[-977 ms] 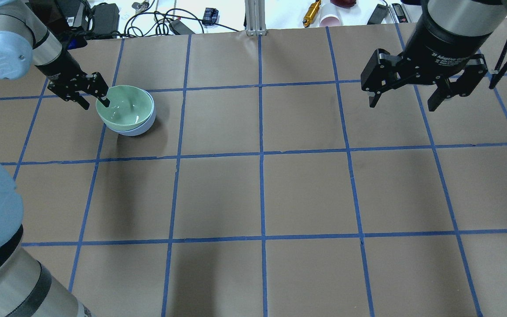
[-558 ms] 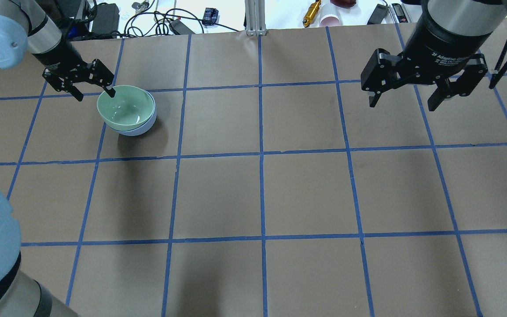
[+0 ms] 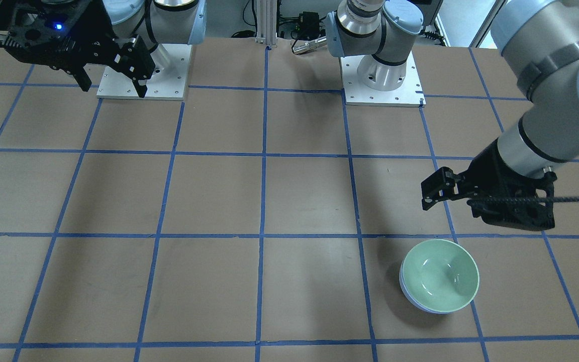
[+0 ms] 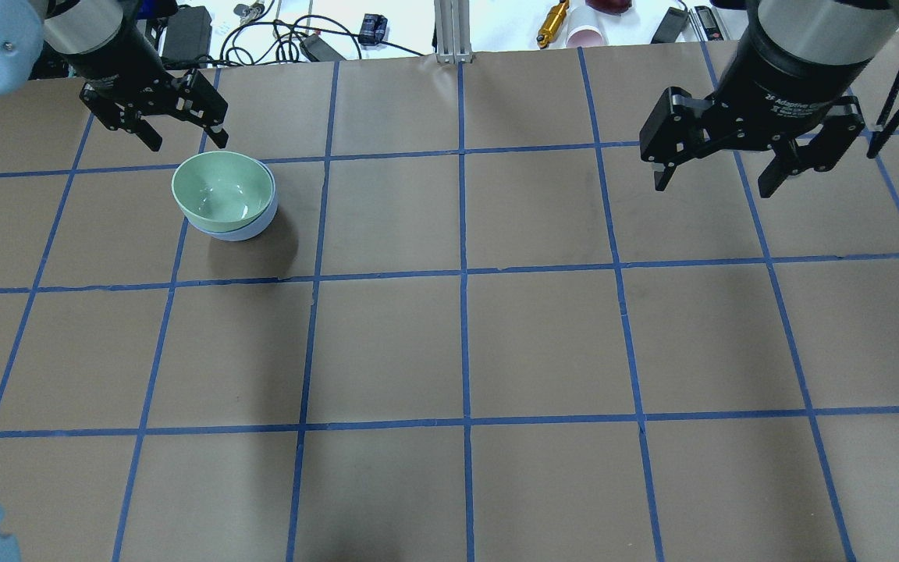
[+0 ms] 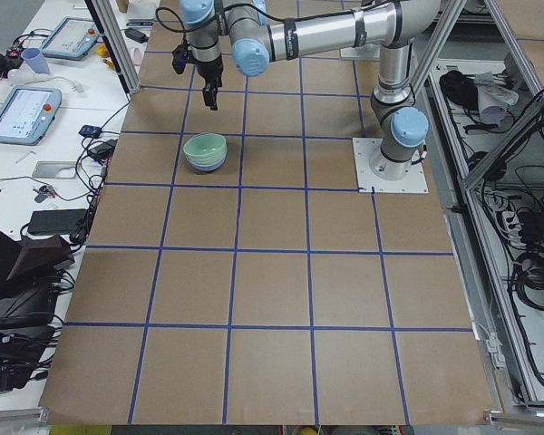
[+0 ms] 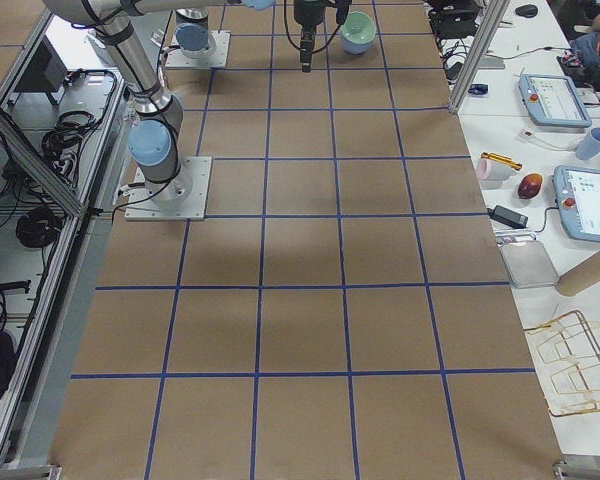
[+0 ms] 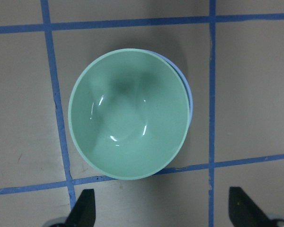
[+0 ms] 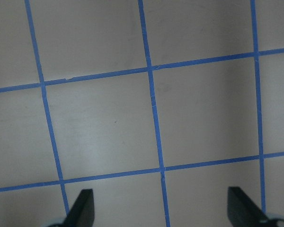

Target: Stack green bowl on blue bowl

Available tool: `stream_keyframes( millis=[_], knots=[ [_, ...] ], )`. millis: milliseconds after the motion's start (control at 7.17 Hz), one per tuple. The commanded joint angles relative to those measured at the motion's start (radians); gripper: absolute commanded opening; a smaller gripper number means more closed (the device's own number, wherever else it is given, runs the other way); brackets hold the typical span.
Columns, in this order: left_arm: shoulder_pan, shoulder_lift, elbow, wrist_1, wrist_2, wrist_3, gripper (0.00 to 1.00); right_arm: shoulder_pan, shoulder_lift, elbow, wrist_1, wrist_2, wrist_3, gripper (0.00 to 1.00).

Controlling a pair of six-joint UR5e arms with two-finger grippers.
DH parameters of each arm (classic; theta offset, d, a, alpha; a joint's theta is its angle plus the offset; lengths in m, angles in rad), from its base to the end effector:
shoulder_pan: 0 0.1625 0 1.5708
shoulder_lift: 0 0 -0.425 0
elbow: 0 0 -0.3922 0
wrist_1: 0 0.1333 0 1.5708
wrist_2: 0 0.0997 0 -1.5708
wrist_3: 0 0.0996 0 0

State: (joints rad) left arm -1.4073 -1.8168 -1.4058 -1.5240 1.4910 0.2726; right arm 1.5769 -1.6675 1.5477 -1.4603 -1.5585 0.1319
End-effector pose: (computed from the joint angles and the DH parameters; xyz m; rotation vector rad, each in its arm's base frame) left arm -0.0432 -0.6058 0.4403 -0.1645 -3.0518 -0.0247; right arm 0.1373 -0.4481 0.5337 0.1966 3.1225 -0.0132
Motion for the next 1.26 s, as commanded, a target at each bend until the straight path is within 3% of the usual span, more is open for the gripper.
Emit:
stream_keyframes(
  millis=[0,279,558,1116],
  knots=[
    [-0.089,0.091,-0.025,-0.028,0.107,-0.013,1.00,0.000,0.000,-0.001,0.000,0.000,0.000,1.00],
    [-0.154,0.158,-0.050,-0.070,0.107,-0.084,1.00,0.000,0.000,-0.001,0.000,0.000,0.000,1.00],
    [-0.145,0.224,-0.064,-0.082,0.098,-0.078,1.00,0.000,0.000,0.000,0.000,0.000,0.000,1.00],
    [-0.144,0.232,-0.085,-0.077,0.091,-0.072,1.00,0.000,0.000,-0.001,0.000,0.000,0.000,1.00]
  ],
)
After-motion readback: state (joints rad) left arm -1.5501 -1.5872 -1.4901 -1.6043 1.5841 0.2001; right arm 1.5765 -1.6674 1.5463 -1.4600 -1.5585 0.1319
